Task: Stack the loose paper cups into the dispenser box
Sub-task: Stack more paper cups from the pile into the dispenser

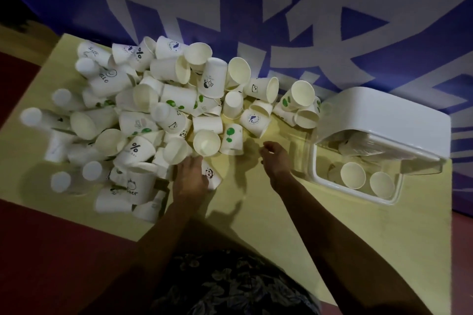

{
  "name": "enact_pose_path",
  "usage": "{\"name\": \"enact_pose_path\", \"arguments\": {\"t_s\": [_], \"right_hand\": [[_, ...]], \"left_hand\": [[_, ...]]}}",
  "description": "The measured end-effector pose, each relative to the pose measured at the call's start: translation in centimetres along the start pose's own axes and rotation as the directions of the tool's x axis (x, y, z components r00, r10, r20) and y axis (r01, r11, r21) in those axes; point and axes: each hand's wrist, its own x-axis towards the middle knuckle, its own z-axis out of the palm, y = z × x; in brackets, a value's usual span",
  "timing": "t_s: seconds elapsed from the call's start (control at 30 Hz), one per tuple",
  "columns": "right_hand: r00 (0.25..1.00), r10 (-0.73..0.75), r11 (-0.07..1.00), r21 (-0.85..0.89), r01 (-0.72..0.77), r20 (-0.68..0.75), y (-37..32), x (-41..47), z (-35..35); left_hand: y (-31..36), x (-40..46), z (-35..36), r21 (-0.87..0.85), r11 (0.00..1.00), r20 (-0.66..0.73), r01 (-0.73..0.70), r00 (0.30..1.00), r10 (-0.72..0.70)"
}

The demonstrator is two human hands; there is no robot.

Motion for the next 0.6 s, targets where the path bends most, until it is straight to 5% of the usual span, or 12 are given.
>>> {"name": "enact_pose_path", "arguments": {"t_s": [0.2,0.37,0.6], "right_hand": [[0.991,0.079,0.996,0.038,-0.075,-0.111,-2.2,3.3,2.0],[0.988,0.079,0.996,0.049,-0.073,-0.132,-3.2,4.3,2.4],[0.974,-0.147,0.985,-0.12,0.127,-0.175,-2.1,0.2,-1.0]], "left_hand": [[-1.2,0.6,-0.3,-0.309,0.949,0.105,0.057,0.994,-0.026],[-1.3,0.9,-1.2,-0.323,0.946,0.115,-0.028,0.991,0.068],[1.2,0.4,-2.1,-0.379,0.907,0.003,-0.183,0.98,0.2]]}}
